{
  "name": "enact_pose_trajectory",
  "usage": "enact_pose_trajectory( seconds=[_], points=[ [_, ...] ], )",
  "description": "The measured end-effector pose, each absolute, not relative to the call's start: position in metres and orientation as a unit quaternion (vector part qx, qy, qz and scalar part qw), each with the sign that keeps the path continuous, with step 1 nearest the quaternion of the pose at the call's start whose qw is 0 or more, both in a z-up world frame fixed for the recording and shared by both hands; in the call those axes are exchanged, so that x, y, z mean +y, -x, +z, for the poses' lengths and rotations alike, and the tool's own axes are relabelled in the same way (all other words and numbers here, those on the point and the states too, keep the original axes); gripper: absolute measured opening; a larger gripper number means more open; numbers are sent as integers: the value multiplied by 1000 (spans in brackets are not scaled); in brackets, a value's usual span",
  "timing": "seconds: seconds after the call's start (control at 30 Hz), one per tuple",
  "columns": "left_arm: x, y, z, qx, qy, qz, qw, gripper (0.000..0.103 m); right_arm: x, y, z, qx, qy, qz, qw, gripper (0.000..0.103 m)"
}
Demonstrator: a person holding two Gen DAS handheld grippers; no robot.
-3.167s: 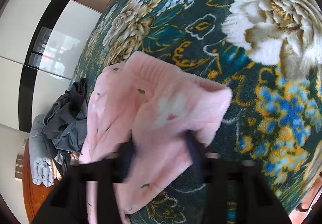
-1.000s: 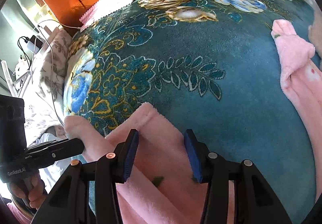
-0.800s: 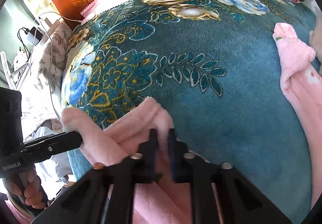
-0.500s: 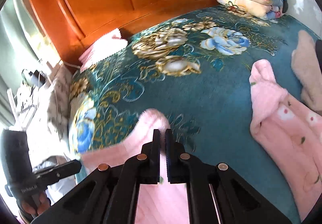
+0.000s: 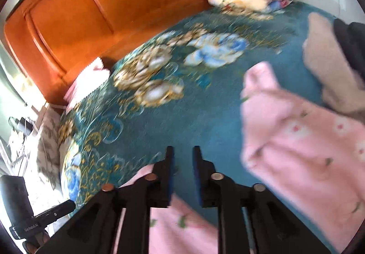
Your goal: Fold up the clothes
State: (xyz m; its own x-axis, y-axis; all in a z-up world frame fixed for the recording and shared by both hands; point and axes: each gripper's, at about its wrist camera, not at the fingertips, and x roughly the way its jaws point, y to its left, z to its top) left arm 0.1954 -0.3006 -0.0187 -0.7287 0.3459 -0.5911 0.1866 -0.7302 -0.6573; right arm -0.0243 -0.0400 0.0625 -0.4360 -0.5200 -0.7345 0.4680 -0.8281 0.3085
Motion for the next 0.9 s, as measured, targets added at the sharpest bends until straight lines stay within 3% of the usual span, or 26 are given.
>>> enact_pose_trajectory(
  seconds=[0.1,0.17,0.2,0.23,0.43,0.57,0.67,0.77,0.83,0.9],
  points=[
    [-284,-163,-9,-337,382,859,55,11,8,41,70,-71,-444,-860,243,34],
    [-266,-134,2,-303,392,866,62,32,41,46,70,-108,-443,-860,230,34],
    [-255,-120,8,-286,395,871,65,54,57,47,71,-123,-441,-860,224,34],
    [-243,-105,14,-269,396,875,71,66,73,47,72,-128,-439,-863,214,34],
    [-151,-13,26,-144,422,889,104,74,192,18,83,-163,-425,-879,142,35],
    [-104,30,5,-61,452,886,83,74,285,-18,90,-199,-409,-887,80,43],
    [-80,45,-9,-2,455,889,60,74,349,-52,93,-217,-404,-888,26,44],
    [-79,50,-12,1,445,895,37,68,403,-93,92,-229,-399,-888,-29,44],
    [-92,54,-11,-40,451,891,25,28,433,-120,89,-242,-394,-885,-61,44],
    [-111,58,-8,-86,458,885,15,9,457,-143,83,-259,-391,-879,-84,44]
  ],
)
